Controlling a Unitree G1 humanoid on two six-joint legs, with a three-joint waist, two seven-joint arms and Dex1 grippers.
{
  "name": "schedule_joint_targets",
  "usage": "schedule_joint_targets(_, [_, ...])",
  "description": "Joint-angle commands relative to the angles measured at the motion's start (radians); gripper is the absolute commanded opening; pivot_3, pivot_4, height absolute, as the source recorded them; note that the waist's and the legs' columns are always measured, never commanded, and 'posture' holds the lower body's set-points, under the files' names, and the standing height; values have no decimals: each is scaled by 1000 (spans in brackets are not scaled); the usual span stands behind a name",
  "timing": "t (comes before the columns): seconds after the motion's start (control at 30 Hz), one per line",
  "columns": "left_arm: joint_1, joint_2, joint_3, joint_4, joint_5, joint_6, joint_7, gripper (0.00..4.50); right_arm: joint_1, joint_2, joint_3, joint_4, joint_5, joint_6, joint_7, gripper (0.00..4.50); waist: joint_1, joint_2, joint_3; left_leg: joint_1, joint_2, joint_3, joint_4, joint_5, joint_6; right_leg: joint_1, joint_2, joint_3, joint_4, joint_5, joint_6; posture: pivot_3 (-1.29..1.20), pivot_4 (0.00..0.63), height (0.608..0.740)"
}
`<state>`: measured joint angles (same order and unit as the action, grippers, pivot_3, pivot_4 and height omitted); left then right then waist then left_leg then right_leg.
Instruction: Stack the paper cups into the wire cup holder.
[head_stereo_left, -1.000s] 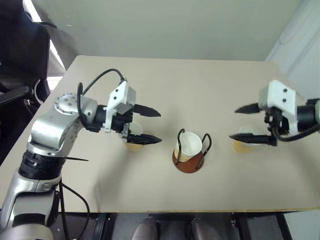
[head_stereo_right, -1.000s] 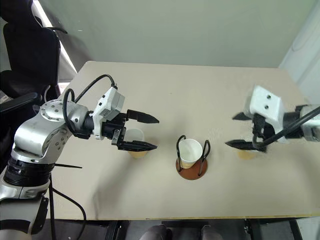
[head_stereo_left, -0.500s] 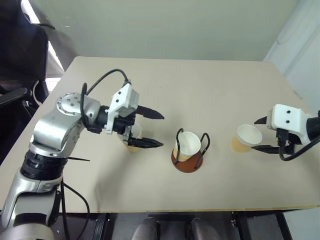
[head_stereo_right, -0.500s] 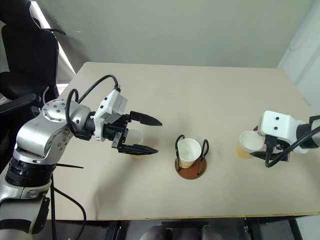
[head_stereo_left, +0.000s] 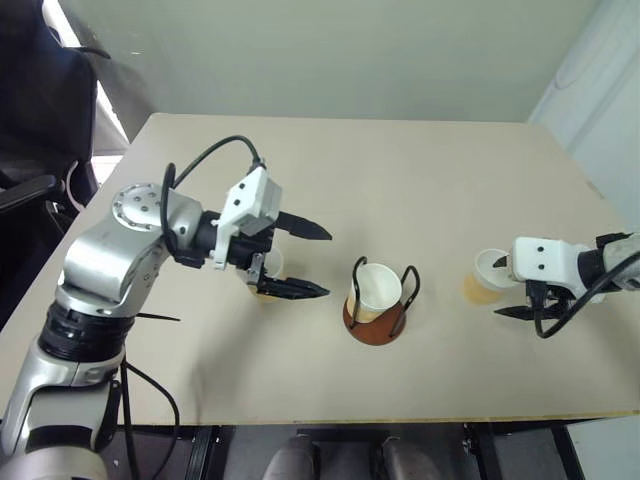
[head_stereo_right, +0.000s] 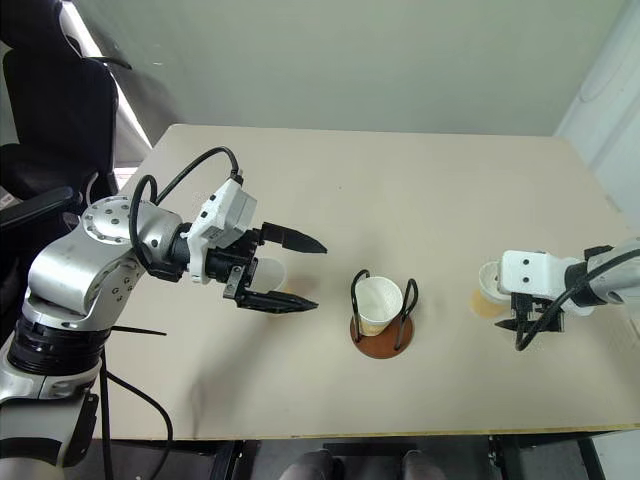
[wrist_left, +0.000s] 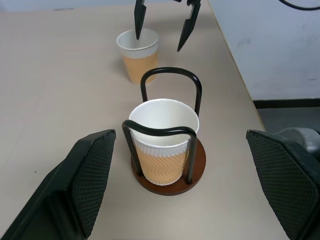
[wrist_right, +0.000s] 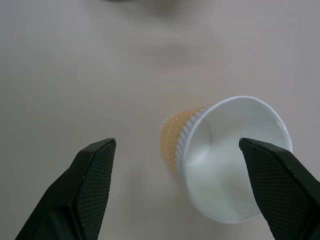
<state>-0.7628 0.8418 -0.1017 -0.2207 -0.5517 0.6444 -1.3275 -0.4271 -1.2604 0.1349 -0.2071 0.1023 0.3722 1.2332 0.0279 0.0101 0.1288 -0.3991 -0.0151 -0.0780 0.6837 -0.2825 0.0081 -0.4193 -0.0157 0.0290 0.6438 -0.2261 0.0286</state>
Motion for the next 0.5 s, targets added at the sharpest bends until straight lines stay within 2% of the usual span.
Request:
schedule_joint_targets(0.03, [-23,10,23,-35,-14,11,9,4500,-33,14,24,47,-52,-41,17,4038,1,0,0,0,0,0,0,0,0,0,0,0,0,0,0,0,150,740])
schedule_joint_targets(0.17, [-23,14,25,-42,-18,19,16,4500,-60,44,51,94,-90,-70,30,4038,0,0,0,0,0,0,0,0,0,0,0,0,0,0,0,0,150,740])
schedule_joint_targets(0.33, [-18,15,27,-49,-21,24,25,4500,-77,66,55,97,-102,-85,54,2491,0,0,0,0,0,0,0,0,0,0,0,0,0,0,0,0,150,740])
schedule_joint_targets(0.5, [-7,17,30,-47,-20,16,30,4500,-81,76,41,69,-95,-69,66,604,1,0,0,0,0,0,0,0,0,0,0,0,0,0,0,0,150,740])
